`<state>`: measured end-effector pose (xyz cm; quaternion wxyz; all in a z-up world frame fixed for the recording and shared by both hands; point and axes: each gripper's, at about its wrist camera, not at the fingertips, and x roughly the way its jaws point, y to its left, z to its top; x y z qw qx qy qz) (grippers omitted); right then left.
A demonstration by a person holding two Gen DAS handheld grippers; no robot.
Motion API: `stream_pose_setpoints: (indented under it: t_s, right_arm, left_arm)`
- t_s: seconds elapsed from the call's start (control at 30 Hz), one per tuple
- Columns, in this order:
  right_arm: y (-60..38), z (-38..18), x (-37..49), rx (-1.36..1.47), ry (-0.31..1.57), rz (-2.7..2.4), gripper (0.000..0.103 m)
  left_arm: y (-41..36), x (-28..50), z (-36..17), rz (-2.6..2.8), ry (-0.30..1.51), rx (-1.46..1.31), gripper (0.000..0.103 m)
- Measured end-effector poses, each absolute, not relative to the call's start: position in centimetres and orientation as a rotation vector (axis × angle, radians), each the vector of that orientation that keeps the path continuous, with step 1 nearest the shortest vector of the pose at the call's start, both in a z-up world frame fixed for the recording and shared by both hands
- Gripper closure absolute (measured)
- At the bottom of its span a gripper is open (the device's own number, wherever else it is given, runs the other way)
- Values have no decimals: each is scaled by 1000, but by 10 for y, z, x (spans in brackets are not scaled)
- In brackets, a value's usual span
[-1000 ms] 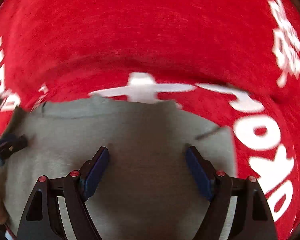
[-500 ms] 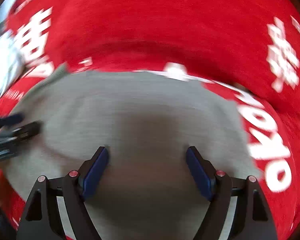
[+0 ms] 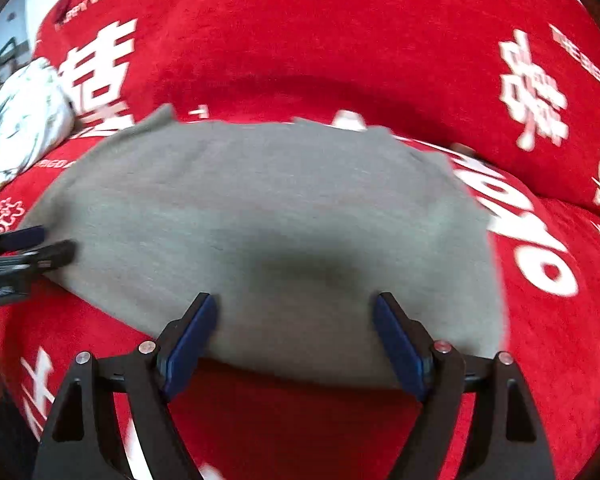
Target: Fold small clothes
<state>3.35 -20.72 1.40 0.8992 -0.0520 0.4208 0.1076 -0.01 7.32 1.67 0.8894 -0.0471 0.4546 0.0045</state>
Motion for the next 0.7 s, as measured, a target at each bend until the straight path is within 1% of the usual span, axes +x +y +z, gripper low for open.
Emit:
stream_pose_setpoints:
  t_s: [0.2,0.33,0.5,0.6,0.63,0.67,0.7]
  right_arm:
    - [-248,31,10,-10,860,139,19]
    - [-243,36,-1,44,845,169,18]
    - [-216,30,-9,56,858,236,18]
    - [-203,27,-14,17,879,258,18]
    - [-199,28,-15,-13,879,258,18]
    - [-196,29,-15,-33,878,257,18]
    - [-193,33,-13,-50,875,257,18]
  left_arm:
    - [114,-38,22,54,941,-249,21]
    - [142,-55,10,10,957,-488,21]
    - [150,-35,7,-36,916,-617,21]
    - [156,-17,4,-55,876,-694,21]
    - [159,-11,2,-69,867,-724,25]
    - [161,-7,1,-81,864,-744,32]
    - [164,-3,-2,-109,865,-775,58]
